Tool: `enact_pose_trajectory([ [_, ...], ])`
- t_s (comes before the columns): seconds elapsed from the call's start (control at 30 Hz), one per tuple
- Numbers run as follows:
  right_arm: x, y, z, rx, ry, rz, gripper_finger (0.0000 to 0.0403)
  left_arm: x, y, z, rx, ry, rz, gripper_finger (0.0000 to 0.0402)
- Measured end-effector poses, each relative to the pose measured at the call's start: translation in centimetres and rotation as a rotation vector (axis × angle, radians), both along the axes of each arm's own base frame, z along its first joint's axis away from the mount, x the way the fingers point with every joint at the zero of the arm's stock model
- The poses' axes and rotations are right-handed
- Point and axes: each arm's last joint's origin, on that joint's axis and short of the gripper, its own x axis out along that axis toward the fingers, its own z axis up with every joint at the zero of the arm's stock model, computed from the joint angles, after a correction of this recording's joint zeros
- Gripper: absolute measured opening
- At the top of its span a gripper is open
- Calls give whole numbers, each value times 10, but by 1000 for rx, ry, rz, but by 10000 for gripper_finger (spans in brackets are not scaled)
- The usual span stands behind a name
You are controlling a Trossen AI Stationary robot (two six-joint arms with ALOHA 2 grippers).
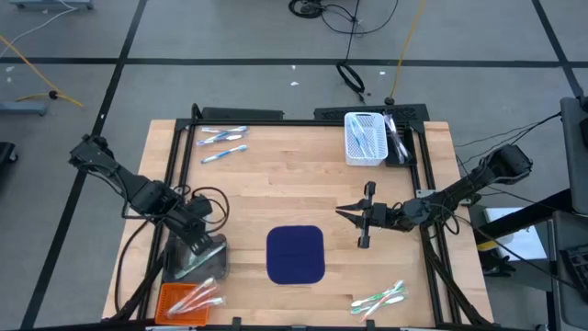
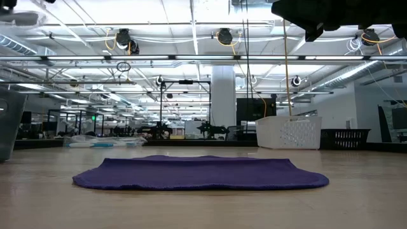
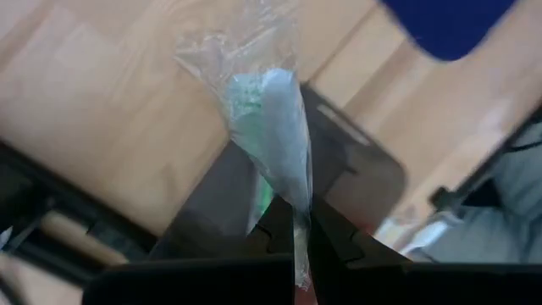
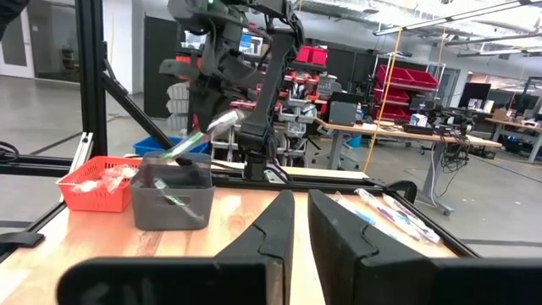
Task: Pick & Place Toothbrushes
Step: Put the green toothbrush into the black bin
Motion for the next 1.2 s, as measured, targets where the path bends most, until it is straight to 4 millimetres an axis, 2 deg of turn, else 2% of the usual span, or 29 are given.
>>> enact_pose_trajectory([
  [0.3, 0, 0, -1, -4, 8, 0, 31, 11, -13, -22, -10, 246, -97, 1],
  [0.7, 0, 0, -1, -4, 8, -1, 28, 30, -29, -53, -26, 440, -262, 3],
  [0.9, 0, 0, -1, -4, 9, -1, 27, 34, -32, -60, -30, 469, -286, 8],
  [1.2, 0, 0, -2, -7, 15, -1, 28, 35, -33, -60, -34, 462, -267, 47],
])
